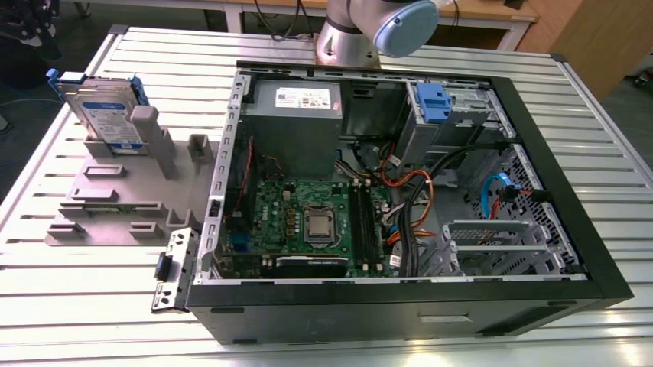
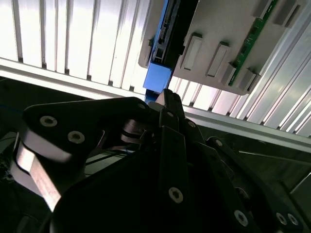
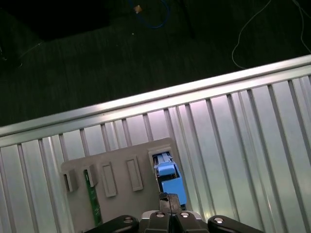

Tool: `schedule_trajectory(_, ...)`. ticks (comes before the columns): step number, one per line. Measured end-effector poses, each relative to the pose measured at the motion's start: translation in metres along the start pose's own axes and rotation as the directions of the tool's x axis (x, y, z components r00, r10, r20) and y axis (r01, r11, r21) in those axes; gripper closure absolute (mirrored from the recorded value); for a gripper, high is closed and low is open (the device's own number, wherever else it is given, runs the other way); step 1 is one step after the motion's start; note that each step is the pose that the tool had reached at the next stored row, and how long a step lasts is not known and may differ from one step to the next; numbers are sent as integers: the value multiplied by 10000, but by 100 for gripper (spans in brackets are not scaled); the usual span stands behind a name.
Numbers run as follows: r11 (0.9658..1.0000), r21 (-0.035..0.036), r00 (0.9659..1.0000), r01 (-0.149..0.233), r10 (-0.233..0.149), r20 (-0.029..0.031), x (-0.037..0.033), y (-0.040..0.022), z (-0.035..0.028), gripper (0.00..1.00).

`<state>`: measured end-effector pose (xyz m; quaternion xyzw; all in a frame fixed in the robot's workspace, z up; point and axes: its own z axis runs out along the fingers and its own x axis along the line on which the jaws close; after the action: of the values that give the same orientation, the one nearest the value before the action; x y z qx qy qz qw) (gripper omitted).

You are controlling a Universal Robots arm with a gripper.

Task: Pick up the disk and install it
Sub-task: 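Pick up the disk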

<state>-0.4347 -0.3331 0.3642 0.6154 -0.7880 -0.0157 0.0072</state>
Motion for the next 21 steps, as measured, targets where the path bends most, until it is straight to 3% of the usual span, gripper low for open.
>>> schedule_trajectory(3,9992,6,9992,398,-398,-10,1,-1,5,89)
schedule_trajectory(7,9946,26,9946,1038,-1038,-27,2,-1,22,89)
schedule_trajectory(12,9920,154,9921,1254,-1254,-16,2,-3,68,89)
schedule_trajectory(17,9918,164,9919,1269,-1269,-2,2,-4,148,65)
schedule_trajectory(18,9917,167,9918,1278,-1278,-3,2,-5,164,65)
schedule_trajectory(19,9916,170,9917,1284,-1284,-3,2,-5,179,53)
schedule_trajectory(21,9915,171,9916,1290,-1290,-2,1,-6,213,47)
